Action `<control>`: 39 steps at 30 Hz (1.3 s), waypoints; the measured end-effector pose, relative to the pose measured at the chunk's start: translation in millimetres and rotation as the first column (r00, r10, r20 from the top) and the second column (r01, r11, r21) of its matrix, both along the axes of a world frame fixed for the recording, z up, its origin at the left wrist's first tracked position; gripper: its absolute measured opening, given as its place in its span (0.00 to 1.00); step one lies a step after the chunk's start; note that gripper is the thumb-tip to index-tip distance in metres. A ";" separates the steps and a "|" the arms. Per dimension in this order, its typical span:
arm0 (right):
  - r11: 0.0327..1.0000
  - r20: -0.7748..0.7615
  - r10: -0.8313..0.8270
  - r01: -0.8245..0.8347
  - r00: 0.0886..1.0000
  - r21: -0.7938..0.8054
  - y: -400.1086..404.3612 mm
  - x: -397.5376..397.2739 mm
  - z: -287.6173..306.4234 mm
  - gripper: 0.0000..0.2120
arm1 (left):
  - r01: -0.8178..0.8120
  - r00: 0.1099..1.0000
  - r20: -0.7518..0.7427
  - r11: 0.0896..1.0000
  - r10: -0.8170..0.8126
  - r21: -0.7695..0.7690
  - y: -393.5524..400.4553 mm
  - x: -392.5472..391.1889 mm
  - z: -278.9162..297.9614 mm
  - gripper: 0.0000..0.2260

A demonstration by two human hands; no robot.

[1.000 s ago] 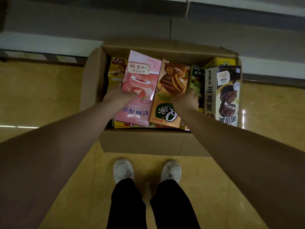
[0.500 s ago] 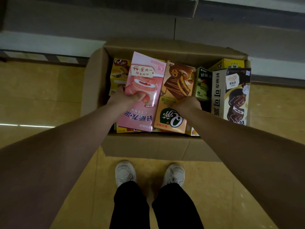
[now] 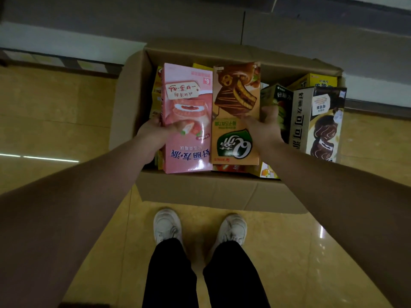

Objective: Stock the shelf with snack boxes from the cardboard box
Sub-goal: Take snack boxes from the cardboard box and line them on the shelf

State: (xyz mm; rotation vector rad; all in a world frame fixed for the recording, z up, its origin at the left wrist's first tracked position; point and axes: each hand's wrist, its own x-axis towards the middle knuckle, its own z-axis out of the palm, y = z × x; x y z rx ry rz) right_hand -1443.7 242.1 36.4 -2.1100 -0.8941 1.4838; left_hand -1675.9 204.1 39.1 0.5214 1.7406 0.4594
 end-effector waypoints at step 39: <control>0.794 -0.604 0.227 0.214 0.764 0.569 -76.0 -8.1 597.1 0.34 | -0.408 0.899 0.432 0.511 0.079 0.756 -74.7 -32.5 586.9 0.24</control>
